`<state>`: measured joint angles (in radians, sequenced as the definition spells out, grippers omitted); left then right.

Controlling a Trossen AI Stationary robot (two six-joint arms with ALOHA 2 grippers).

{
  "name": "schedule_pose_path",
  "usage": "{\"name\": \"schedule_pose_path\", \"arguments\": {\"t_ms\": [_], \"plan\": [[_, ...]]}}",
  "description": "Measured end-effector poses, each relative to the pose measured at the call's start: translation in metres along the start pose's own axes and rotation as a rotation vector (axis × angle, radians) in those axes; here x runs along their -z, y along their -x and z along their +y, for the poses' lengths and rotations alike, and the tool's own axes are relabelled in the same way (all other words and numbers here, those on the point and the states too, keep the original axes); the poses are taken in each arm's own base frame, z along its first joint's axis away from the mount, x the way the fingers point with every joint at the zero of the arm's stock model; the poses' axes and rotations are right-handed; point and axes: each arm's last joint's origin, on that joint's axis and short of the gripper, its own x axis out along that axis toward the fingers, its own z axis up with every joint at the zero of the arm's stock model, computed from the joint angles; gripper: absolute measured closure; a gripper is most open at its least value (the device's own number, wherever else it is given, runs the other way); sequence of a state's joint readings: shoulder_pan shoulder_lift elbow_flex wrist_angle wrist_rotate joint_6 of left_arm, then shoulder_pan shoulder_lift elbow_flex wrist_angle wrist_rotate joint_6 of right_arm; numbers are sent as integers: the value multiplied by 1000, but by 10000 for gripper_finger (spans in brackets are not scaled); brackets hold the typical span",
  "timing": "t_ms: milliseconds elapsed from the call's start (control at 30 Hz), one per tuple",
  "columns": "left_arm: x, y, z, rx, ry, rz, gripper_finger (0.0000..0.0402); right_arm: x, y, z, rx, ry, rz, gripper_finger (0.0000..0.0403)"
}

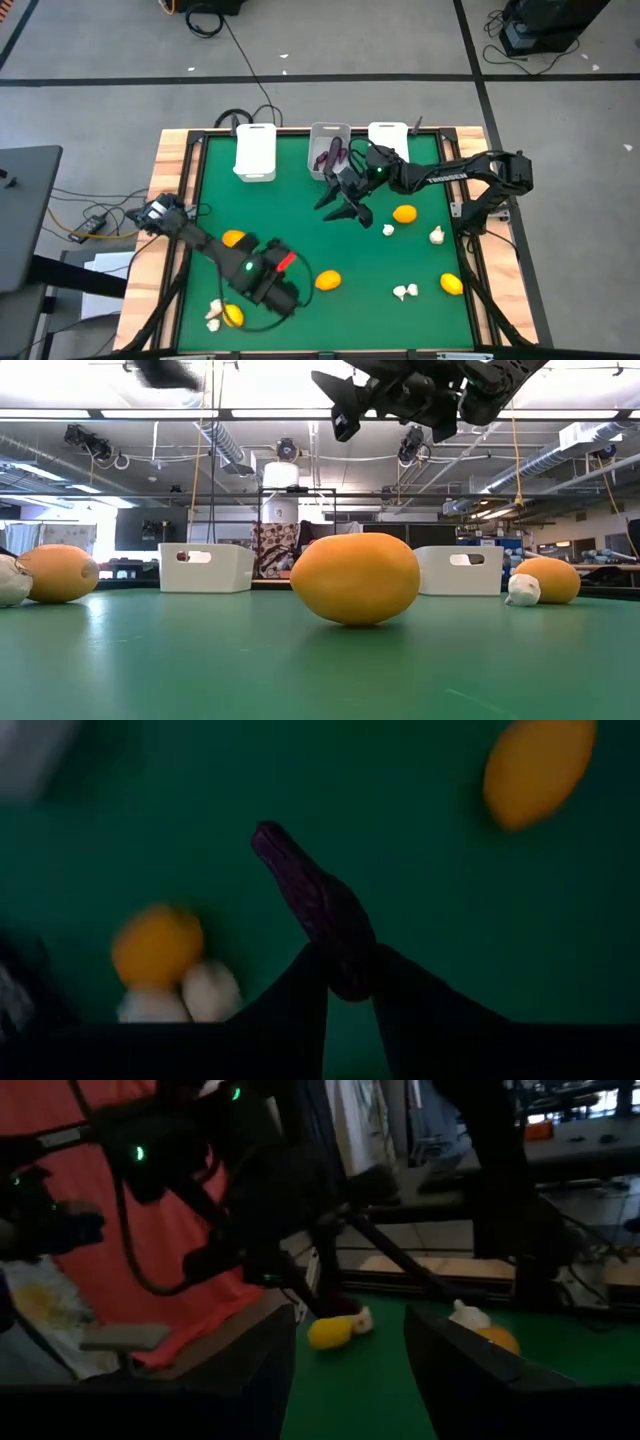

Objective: Sort produce into baskets
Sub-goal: Put the eggplant into the gray bin

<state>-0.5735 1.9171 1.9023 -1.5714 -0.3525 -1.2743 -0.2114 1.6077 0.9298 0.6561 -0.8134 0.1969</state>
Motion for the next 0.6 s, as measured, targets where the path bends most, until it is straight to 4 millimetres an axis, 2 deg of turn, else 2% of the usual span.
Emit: {"name": "schedule_pose_path", "arguments": {"t_ms": [133,333,467,600], "plan": [[-26,13,7,-1,-132,-146,323,-1,4,-4,37,3,-6,204],[-52,38,17,-24,-274,-339,323,-2,5,-4,-19,28,-7,204],[-64,44,17,-124,-331,-529,323,-6,-1,4,-36,73,-47,204],[-75,44,17,-172,-378,-597,323,-11,-8,12,-46,113,-96,204]]}}
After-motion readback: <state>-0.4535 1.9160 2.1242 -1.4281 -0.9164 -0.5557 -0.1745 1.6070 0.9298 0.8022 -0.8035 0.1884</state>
